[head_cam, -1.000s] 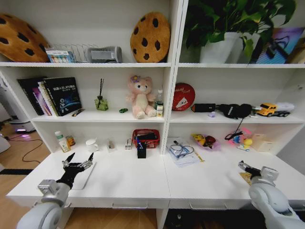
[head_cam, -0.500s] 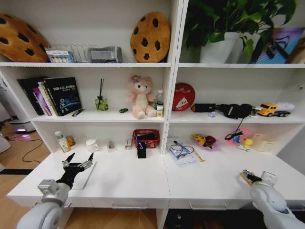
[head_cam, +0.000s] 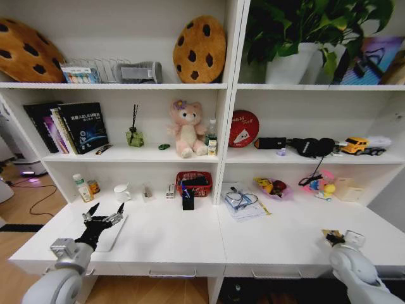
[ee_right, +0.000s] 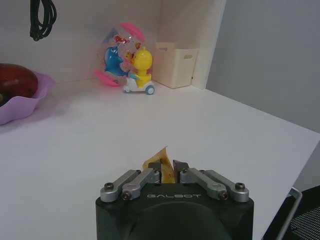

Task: Organize the objects on the table.

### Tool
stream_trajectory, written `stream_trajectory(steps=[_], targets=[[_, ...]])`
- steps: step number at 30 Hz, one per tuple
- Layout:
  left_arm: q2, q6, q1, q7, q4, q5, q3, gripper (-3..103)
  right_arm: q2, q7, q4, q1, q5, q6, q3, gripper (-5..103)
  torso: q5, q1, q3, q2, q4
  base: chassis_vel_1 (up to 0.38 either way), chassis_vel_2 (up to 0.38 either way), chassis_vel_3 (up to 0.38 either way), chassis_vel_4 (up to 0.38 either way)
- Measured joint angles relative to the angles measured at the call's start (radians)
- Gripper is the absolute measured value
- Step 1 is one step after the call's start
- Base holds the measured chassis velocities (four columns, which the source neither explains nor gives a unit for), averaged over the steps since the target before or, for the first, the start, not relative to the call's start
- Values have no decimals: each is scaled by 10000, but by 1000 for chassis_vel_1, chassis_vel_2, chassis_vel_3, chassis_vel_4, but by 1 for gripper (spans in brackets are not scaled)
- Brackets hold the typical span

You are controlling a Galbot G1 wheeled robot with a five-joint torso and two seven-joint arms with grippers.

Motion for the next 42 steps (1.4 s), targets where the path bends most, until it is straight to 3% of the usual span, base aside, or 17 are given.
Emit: stream_trajectory(steps=[4,13,19,23,25,26,28,35,42], targets=[[0,0,0,0,0,0,0,100,-2,1,-2,-18,0,46,37,2,0,0,0,0,0,0,0,0,0],[0,0,0,0,0,0,0,100,38,-75,212,-107,-146,264,82,0,0,0,0,0,0,0,0,0,0],[0,0,0,0,0,0,0,100,101,-1092,1073,-263,-1394,1437,40,0,-4,0,0,1,-2,0,0,0,0],[0,0,0,0,0,0,0,100,13,-1859,1451,-96,-1632,1944,-364,0,-4,-1,0,1,0,0,0,0,0],[0,0,1,0,0,0,0,100,-144,-2582,1522,332,-1632,2136,-935,0,0,0,0,1,0,0,0,0,0],[0,0,1,0,0,0,0,100,-144,-2582,1522,332,-1632,2136,-935,0,0,0,0,1,0,0,0,0,0],[0,0,1,0,0,0,0,100,-445,-3048,1071,1537,-1544,2000,-1818,0,0,0,0,1,0,0,0,0,0],[0,0,0,1,0,0,0,100,-1013,-2860,-1046,4294,-1105,1555,-3453,0,0,2,2,-1,4,0,0,0,0],[0,0,0,1,0,0,0,100,-1132,-2894,-1804,5121,-890,1298,-3962,0,0,1,1,0,0,0,0,0,0]])
